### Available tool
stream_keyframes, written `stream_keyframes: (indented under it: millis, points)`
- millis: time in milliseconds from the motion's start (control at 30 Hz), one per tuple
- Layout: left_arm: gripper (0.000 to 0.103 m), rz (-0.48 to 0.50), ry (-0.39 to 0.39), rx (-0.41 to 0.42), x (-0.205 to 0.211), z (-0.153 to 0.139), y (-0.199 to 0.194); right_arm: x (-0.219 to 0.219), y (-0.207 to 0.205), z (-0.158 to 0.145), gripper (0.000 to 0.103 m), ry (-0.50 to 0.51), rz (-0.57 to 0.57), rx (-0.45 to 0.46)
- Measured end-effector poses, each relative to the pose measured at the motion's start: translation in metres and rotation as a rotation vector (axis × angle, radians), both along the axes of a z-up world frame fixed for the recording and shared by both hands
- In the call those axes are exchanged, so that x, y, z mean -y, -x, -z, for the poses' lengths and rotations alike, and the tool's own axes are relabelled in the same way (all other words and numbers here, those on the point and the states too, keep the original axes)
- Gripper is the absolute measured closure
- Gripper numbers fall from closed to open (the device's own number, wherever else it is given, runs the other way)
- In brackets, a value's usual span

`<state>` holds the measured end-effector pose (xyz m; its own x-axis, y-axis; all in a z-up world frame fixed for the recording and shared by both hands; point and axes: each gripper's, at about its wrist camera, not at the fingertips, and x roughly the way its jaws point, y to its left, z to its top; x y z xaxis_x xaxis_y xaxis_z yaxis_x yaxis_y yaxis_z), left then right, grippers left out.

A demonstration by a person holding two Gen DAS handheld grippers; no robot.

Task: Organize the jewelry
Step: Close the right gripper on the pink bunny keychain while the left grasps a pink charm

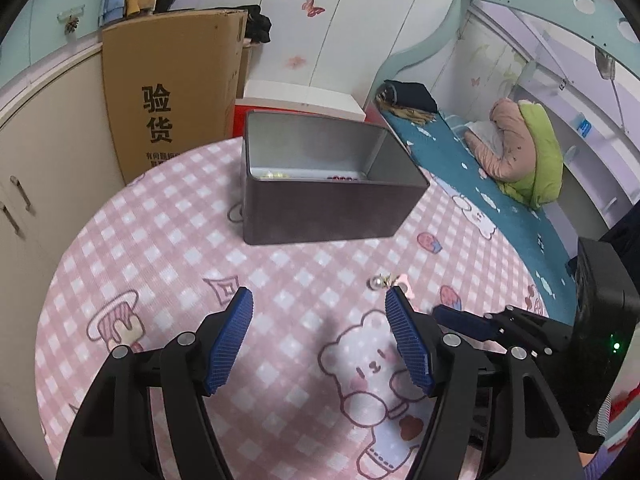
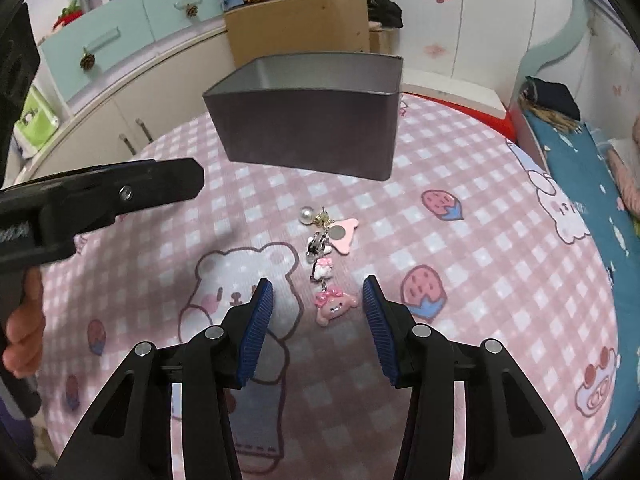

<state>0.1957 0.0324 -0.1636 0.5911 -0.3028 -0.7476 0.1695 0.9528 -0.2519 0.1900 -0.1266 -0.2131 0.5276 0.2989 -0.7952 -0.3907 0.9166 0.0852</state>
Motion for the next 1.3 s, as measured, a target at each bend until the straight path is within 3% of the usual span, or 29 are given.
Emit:
stream_keyframes:
  millis: [100, 267, 400, 533, 767, 833, 967, 1067, 1300]
  points:
    - [0.037, 0.008, 0.003, -0.007, 0.005, 0.003, 0.001, 0.002, -0.003, 0.000, 0.079, 0.015, 0.001, 0.005]
    - [0.037, 0.041, -0.001, -0.021, 0.022, 0.010, 0.000, 0.008, -0.004, -0.001, 0.080, 0.035, -0.019, 0.016]
    - [0.037, 0.084, -0.014, -0.030, 0.043, 0.017, -0.001, 0.032, -0.006, -0.002, 0.081, 0.015, 0.029, 0.012]
    - [0.037, 0.110, -0.051, -0.036, 0.066, 0.026, -0.007, 0.054, -0.009, -0.006, 0.087, -0.025, 0.063, 0.008]
    - [0.040, 0.119, -0.126, -0.041, 0.089, 0.034, -0.019, 0.072, -0.009, -0.007, 0.088, -0.062, 0.074, 0.008]
    - [0.056, 0.122, -0.147, -0.035, 0.091, 0.035, -0.021, 0.073, -0.009, -0.006, 0.088, -0.071, 0.069, 0.008]
    - [0.071, 0.128, -0.198, -0.025, 0.094, 0.035, -0.025, 0.075, -0.010, -0.004, 0.088, -0.091, 0.066, 0.003]
    - [0.090, 0.121, -0.234, -0.013, 0.093, 0.035, -0.026, 0.076, -0.011, -0.003, 0.087, -0.106, 0.069, 0.000]
    - [0.091, 0.145, -0.186, -0.015, 0.080, 0.035, -0.021, 0.075, -0.009, -0.002, 0.087, -0.111, 0.083, 0.002]
